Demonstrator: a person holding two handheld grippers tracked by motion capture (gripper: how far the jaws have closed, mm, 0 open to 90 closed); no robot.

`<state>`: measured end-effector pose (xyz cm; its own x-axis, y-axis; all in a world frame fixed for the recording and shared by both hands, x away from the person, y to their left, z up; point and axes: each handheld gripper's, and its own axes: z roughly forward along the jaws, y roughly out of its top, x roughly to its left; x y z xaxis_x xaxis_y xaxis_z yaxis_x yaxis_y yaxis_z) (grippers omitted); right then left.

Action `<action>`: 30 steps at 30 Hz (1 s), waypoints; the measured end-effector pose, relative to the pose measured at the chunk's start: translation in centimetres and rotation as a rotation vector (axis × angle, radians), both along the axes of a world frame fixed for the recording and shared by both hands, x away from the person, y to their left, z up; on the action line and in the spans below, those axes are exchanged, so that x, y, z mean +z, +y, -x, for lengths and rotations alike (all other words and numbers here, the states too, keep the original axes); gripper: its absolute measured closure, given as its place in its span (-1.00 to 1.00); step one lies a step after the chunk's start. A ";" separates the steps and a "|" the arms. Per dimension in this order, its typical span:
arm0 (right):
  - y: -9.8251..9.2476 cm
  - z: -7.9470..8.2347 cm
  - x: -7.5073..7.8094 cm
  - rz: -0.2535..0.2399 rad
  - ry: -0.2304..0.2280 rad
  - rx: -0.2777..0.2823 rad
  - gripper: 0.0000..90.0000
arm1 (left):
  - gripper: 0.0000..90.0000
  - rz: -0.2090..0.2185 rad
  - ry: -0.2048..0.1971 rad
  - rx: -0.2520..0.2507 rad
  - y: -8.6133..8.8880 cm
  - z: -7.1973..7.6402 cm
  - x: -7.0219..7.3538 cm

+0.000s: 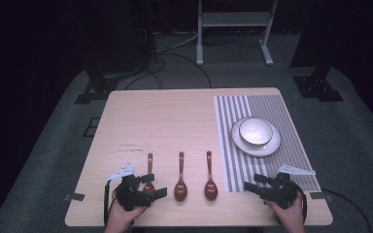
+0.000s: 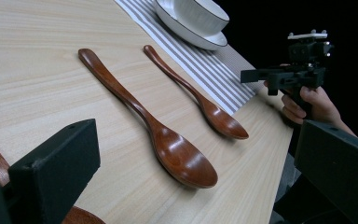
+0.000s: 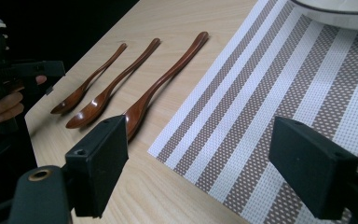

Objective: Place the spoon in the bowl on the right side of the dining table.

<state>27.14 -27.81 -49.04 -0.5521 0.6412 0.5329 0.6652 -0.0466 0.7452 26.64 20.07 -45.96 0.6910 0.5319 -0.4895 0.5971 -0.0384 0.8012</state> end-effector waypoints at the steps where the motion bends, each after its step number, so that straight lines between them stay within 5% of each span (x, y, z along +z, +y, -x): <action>1: 0.0 0.0 0.0 0.000 0.000 0.000 -0.59 | -1.00 0.006 0.005 0.000 -0.1 0.0 0.0; 14: 1.1 -0.5 0.0 0.022 0.022 0.021 -0.59 | -1.00 0.042 0.035 -0.047 -1.3 0.1 -0.2; 30: 1.9 -1.3 1.0 0.017 0.030 0.046 -0.59 | -1.00 0.031 0.059 -0.117 -3.2 0.4 -0.3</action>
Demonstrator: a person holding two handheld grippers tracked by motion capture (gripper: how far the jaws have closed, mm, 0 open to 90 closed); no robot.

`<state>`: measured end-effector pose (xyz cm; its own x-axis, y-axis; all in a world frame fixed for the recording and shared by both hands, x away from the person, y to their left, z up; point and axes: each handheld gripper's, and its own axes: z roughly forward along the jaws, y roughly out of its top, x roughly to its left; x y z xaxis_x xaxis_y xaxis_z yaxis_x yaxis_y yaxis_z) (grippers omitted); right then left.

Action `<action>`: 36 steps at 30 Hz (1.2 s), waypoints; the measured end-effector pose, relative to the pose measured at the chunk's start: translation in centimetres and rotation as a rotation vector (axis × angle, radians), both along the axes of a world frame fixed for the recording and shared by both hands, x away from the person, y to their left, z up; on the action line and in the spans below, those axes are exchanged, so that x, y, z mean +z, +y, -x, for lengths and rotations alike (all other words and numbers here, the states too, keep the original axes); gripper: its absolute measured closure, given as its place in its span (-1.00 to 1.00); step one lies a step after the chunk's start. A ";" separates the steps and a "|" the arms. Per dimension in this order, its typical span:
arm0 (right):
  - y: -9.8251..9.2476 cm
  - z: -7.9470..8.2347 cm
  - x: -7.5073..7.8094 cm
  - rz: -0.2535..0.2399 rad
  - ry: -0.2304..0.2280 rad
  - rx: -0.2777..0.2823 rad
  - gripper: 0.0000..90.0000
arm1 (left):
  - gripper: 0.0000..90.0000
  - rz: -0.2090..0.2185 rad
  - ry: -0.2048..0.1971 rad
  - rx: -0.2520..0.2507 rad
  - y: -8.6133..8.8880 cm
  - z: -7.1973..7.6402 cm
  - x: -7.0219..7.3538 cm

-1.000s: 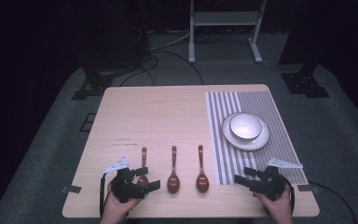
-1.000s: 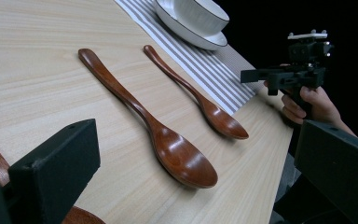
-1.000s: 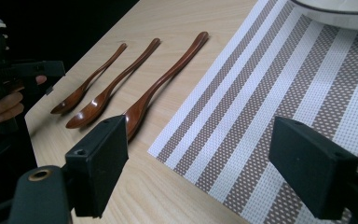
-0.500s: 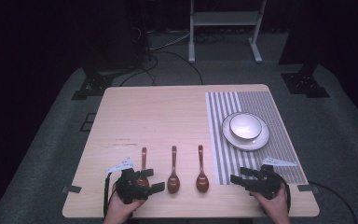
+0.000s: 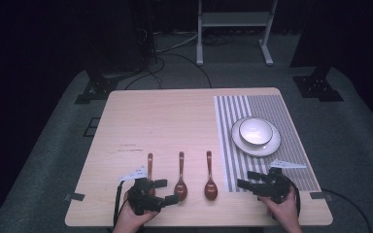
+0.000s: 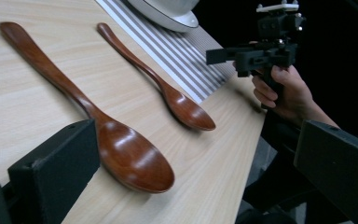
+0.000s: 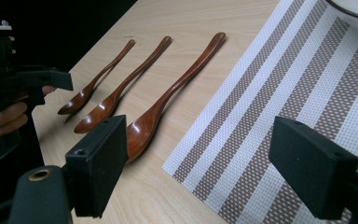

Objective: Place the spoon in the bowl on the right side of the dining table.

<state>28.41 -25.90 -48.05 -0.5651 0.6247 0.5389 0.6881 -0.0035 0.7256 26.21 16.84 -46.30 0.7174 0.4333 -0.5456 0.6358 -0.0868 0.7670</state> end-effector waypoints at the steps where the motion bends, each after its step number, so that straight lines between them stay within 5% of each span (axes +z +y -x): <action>1: 0.1 -0.2 0.1 0.002 0.002 -0.002 -0.59 | -1.00 -0.003 0.001 -0.005 -0.2 0.0 0.0; 36: 3.3 -1.5 2.1 0.061 -0.037 0.072 -0.58 | -1.00 -0.043 0.073 -0.124 -4.2 0.0 -1.4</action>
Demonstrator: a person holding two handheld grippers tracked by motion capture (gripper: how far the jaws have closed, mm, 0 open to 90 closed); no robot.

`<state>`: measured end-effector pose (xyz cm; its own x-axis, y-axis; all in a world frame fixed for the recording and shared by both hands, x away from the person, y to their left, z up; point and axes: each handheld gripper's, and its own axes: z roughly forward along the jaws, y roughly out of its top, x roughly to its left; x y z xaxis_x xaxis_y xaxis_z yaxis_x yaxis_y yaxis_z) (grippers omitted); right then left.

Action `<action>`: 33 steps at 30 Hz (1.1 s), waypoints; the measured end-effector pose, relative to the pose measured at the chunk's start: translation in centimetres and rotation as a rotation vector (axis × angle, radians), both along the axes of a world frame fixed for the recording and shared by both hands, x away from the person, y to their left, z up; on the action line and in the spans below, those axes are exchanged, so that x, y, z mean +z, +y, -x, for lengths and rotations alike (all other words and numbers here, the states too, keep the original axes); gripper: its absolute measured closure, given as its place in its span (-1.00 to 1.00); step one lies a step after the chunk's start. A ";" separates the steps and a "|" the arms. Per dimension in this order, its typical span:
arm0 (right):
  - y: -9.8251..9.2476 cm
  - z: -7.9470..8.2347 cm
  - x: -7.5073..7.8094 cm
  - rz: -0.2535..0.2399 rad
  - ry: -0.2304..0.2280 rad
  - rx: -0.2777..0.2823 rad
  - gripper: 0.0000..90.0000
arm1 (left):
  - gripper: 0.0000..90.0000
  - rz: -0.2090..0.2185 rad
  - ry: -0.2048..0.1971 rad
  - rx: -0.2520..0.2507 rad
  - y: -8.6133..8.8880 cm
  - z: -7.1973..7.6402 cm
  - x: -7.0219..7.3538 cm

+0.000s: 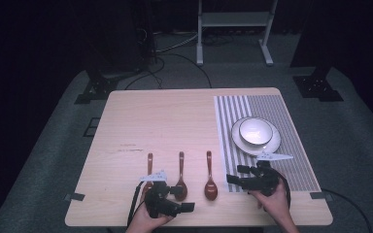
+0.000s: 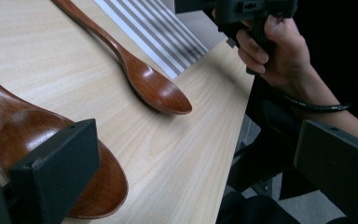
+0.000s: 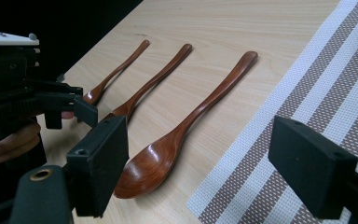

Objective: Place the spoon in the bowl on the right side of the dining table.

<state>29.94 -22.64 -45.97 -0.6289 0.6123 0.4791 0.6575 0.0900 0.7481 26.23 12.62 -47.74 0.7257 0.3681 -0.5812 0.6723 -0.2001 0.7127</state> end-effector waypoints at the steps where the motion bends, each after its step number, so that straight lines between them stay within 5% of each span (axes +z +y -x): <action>1: 0.1 0.0 0.1 0.005 -0.001 0.003 -0.58 | -1.00 -0.005 -0.001 -0.004 -0.1 0.0 -0.1; 6: 0.9 -0.4 0.4 0.023 -0.003 0.026 -0.58 | -1.00 -0.064 0.008 -0.021 -0.5 -0.1 -0.8; 17: 4.1 -2.1 2.2 0.078 -0.011 0.096 -0.58 | -1.00 -0.070 0.002 -0.030 -0.3 -0.4 -0.9; 33: 7.8 -6.0 2.7 0.109 0.088 0.150 -0.58 | -1.00 -0.071 0.011 -0.043 -0.2 -0.5 -0.8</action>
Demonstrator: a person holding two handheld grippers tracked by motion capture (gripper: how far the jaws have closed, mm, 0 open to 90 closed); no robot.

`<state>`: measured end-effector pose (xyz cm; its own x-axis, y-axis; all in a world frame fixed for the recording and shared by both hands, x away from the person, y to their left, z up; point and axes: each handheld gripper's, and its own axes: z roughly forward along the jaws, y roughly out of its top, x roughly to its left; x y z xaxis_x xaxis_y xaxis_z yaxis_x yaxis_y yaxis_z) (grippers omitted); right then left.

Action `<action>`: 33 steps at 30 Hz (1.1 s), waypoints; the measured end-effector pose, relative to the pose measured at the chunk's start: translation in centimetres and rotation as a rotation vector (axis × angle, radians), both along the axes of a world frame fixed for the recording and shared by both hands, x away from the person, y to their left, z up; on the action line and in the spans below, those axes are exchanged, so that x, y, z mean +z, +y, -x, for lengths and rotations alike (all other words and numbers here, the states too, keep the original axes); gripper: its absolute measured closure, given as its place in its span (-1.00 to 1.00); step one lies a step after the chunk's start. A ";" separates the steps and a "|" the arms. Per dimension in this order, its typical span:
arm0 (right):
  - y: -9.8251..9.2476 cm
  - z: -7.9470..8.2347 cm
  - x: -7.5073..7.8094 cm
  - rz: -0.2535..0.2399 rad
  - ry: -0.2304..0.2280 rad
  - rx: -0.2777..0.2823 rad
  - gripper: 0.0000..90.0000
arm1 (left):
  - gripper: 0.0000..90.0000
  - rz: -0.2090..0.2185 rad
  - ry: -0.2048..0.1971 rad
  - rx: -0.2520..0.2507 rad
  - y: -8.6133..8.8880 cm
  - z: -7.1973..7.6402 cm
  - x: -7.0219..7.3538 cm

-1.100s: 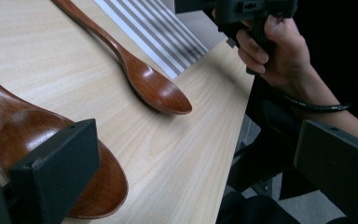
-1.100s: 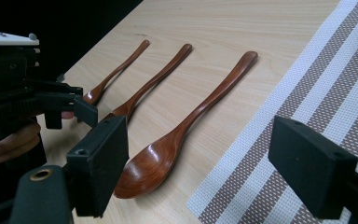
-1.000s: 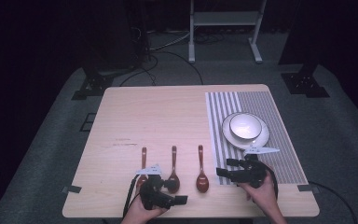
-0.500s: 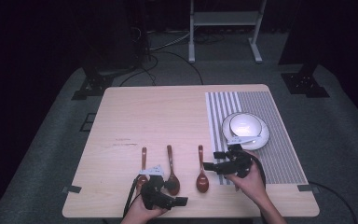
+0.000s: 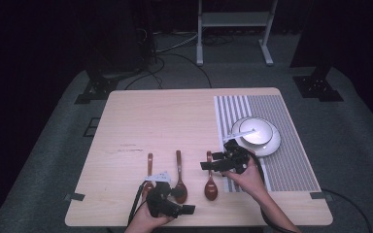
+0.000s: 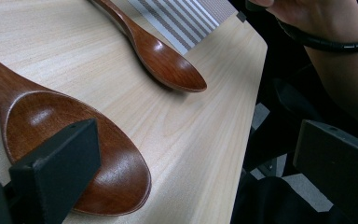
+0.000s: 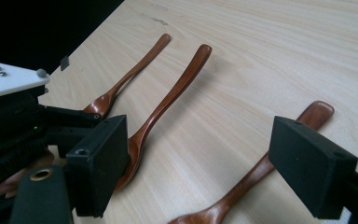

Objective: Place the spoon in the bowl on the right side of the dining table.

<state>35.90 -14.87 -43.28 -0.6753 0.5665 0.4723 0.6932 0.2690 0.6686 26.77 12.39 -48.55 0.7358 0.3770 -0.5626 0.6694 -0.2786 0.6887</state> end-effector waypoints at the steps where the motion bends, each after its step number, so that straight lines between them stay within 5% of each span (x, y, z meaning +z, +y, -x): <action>1: 0.1 -0.1 0.0 0.001 0.001 0.003 -0.58 | -1.00 0.000 0.001 -0.001 0.0 0.0 0.0; 33: 5.7 -3.4 -0.9 0.061 0.055 0.056 -0.53 | -1.00 0.004 0.009 -0.013 0.1 -0.2 0.0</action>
